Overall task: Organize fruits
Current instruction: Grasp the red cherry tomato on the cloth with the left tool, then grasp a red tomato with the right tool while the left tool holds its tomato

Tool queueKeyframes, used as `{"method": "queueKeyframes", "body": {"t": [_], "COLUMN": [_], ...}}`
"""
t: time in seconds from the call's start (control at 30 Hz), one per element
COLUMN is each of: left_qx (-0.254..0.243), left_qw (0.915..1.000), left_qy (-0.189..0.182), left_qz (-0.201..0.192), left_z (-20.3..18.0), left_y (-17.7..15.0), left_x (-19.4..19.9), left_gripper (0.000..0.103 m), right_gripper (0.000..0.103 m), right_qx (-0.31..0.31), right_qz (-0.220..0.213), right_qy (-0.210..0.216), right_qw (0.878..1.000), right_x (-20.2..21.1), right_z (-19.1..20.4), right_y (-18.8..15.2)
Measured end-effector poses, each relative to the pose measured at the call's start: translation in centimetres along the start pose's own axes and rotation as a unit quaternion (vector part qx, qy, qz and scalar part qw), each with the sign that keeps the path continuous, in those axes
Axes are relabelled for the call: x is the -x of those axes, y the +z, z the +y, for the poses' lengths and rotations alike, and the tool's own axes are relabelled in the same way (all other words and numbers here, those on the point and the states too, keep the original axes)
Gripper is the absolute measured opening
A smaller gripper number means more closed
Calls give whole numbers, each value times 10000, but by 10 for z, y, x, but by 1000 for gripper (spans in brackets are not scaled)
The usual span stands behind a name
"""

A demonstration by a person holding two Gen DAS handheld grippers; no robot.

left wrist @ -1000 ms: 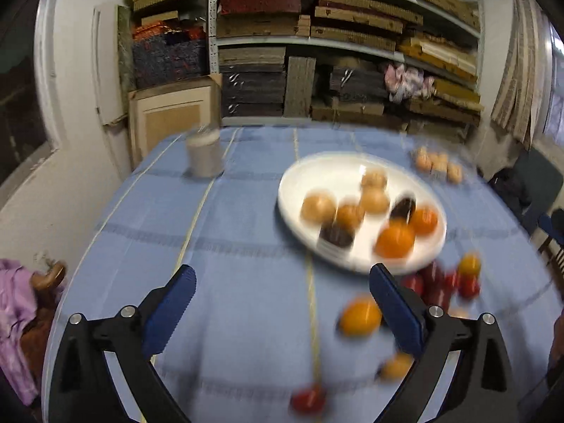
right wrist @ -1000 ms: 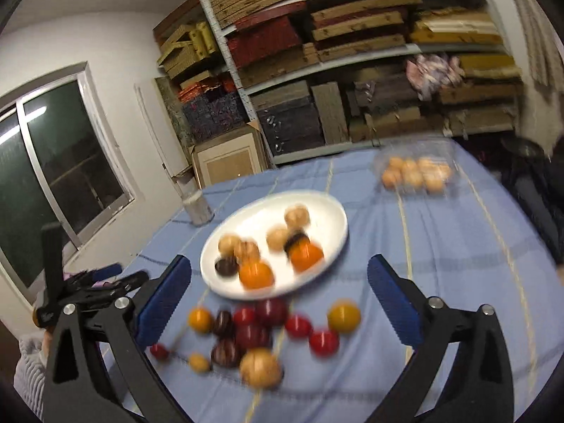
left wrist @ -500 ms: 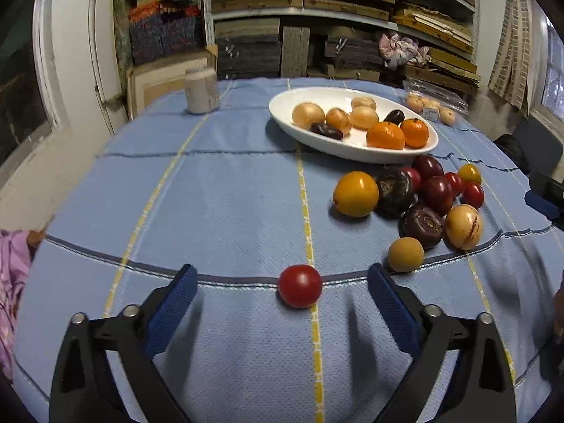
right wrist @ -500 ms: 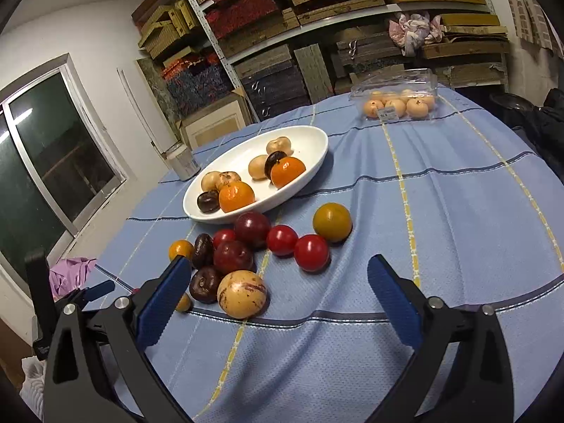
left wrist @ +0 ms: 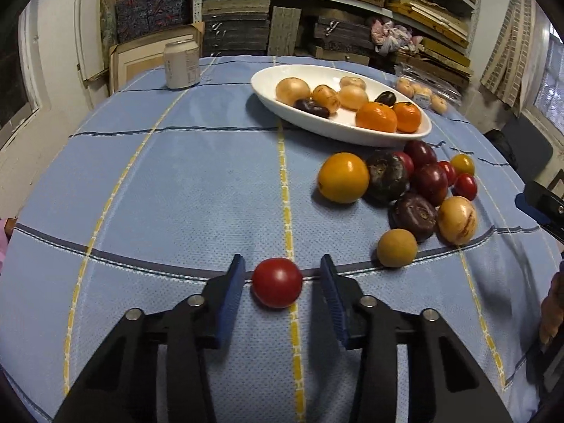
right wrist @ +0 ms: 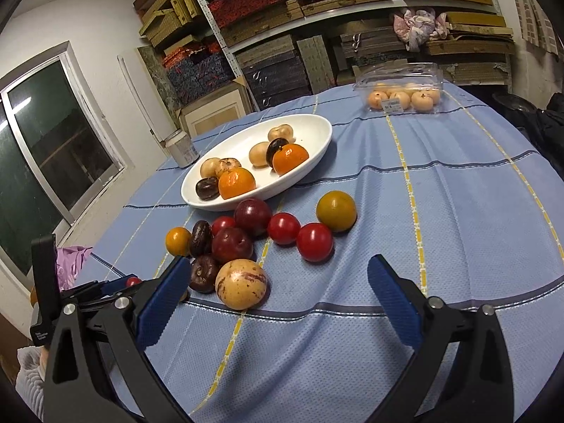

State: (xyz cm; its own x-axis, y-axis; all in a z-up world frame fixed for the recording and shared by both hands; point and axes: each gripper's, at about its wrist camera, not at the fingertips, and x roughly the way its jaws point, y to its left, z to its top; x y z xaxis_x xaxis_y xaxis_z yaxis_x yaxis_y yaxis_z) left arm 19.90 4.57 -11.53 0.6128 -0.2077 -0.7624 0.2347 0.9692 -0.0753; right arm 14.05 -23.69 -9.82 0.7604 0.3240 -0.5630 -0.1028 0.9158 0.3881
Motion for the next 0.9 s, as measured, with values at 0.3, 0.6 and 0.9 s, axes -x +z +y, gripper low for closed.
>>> {"method": "queueKeyframes", "body": {"t": [0.3,0.6,0.9], "left_qx": [-141,-182,-225], "left_qw": [9999,9994,9992], "left_qy": [-4,252,214], "left_qz": [-38,-136,-241], "left_z": [-9,-18,-21], "left_y": [-4,-7,-7], "left_x": [4,9,14], "left_gripper": [26,26,26], "right_gripper": [98,98,98], "right_qx": [45,215,314], "right_qz": [25,183,304], "right_qy": [-7,-109,-208], "right_qw": [10000,9995,9988], "right_x": [-1,-11,-19], "right_z": [2,7,8], "right_y": [-1,-7,-12]}}
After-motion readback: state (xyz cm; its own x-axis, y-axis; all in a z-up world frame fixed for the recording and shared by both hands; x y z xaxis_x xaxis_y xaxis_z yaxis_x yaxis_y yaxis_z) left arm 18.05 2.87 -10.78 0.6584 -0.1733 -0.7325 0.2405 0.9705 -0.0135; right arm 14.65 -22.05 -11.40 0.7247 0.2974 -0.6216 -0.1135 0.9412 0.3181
